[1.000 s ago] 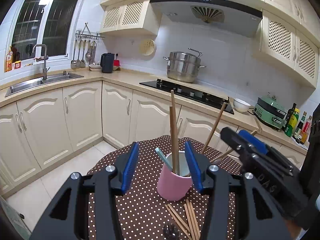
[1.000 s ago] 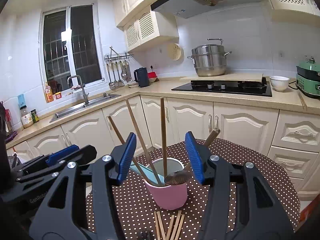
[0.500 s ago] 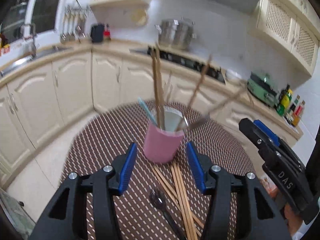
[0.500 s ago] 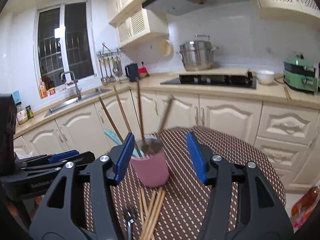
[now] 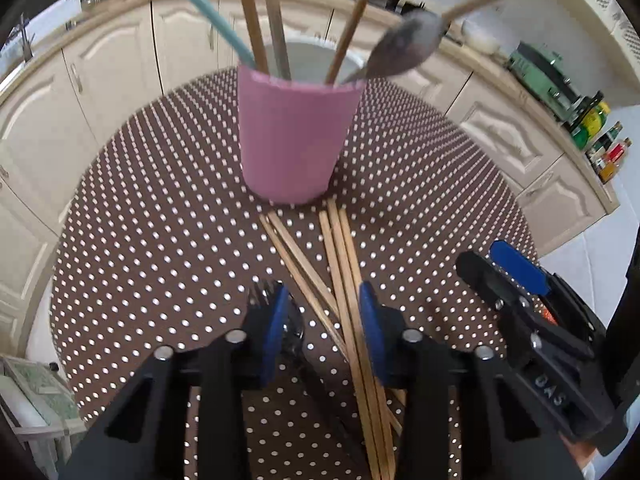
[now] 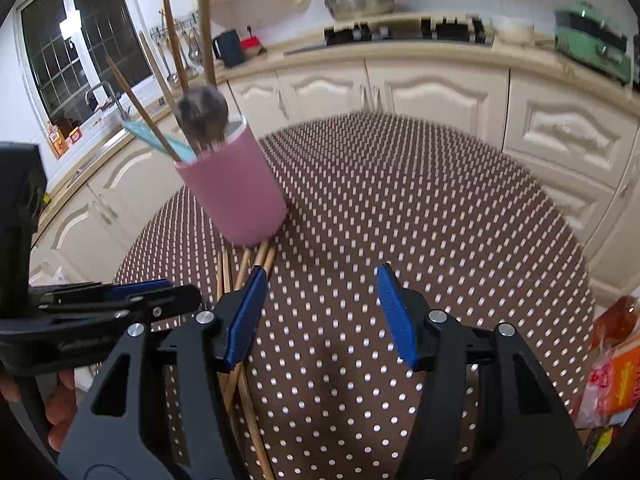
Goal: Organize utensils
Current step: 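Move both open tools back down to the chopstick pile, then grasp a chopstick with the left tool while the right tool grasps another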
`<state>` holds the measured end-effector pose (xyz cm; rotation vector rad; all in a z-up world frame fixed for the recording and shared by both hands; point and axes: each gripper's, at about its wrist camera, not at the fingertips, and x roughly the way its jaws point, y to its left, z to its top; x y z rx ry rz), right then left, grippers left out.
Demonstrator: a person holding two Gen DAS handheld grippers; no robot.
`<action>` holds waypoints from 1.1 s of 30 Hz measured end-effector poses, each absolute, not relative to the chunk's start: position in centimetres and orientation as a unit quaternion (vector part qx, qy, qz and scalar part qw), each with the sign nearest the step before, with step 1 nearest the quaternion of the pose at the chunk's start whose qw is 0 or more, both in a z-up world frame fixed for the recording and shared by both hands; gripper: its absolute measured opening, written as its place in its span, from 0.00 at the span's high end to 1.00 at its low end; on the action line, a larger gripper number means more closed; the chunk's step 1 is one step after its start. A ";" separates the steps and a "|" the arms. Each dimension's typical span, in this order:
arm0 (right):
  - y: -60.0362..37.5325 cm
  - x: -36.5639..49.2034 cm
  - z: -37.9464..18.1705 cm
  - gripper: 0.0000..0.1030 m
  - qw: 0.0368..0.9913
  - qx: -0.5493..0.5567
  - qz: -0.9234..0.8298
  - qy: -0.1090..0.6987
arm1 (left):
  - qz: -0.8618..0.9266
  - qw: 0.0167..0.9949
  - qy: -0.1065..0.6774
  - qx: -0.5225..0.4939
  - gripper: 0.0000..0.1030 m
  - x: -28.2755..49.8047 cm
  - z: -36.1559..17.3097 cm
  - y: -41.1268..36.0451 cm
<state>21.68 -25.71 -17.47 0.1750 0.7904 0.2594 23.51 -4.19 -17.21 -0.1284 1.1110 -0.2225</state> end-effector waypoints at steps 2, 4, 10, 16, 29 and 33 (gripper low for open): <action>-25.9 21.6 -17.9 0.45 0.907 0.091 0.131 0.390 | -0.097 0.836 0.537 -0.058 0.73 23.8 -18.0 -4.3; -26.0 21.6 -18.2 0.45 0.905 0.094 0.134 0.394 | -0.096 0.832 0.543 -0.058 0.76 24.1 -18.5 -4.5; -26.4 21.8 -19.2 0.45 0.900 0.105 0.137 0.401 | -0.094 0.829 0.549 -0.043 0.77 24.4 -19.5 -6.0; -26.2 21.8 -20.0 0.45 0.895 0.108 0.143 0.409 | -0.090 0.828 0.552 -0.029 0.77 24.0 -20.0 -6.1; -25.8 22.1 -20.9 0.45 0.889 0.103 0.150 0.421 | -0.091 0.827 0.553 -0.043 0.93 25.0 -20.7 -6.5; -25.3 22.5 -20.6 0.45 0.886 0.093 0.156 0.428 | -0.095 0.834 0.541 -0.059 0.95 24.7 -20.1 -5.7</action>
